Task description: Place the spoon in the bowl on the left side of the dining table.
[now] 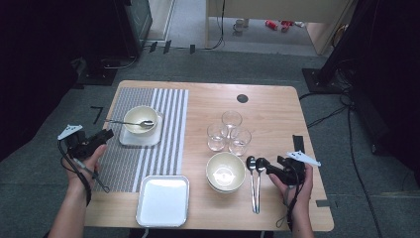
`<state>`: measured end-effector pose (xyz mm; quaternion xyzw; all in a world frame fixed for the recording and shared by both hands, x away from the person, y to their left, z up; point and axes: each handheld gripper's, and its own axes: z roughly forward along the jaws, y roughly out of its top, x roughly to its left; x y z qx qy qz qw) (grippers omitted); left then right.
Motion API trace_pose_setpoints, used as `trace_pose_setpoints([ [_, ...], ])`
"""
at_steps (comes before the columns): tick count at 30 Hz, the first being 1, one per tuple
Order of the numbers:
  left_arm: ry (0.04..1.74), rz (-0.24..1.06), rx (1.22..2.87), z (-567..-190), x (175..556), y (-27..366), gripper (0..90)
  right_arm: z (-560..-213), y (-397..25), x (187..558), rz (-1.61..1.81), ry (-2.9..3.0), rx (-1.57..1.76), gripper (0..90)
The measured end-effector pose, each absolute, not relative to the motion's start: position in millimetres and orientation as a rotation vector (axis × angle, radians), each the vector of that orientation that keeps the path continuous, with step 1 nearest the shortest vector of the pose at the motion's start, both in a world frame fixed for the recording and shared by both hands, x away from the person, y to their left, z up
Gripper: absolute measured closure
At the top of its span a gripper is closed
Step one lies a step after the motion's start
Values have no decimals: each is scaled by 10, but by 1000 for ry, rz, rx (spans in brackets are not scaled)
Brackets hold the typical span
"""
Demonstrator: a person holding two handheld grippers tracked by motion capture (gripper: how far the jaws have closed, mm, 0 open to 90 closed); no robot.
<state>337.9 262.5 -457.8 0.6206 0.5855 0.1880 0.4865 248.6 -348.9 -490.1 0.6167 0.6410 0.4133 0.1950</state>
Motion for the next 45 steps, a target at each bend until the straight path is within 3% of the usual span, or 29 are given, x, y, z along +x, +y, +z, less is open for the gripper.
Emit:
trace_pose_setpoints([
  [6, 1448, 473, 1519, -4669, 3544, 2500, 900, -4893, -3476, 2477, 1161, 1797, 1729, 325],
  [17, 1511, 523, 1536, -4670, 3965, 2365, 900, -4885, -3488, 2472, 1177, 1795, 1726, 329],
  [33, 1601, 499, 1571, -4580, 4514, 2258, 871, -4896, -3436, 2480, 1197, 1816, 1716, 329],
  [45, 1563, 546, 1676, -4512, 4757, 1979, 827, -4897, -3447, 2474, 1203, 1812, 1725, 330],
])
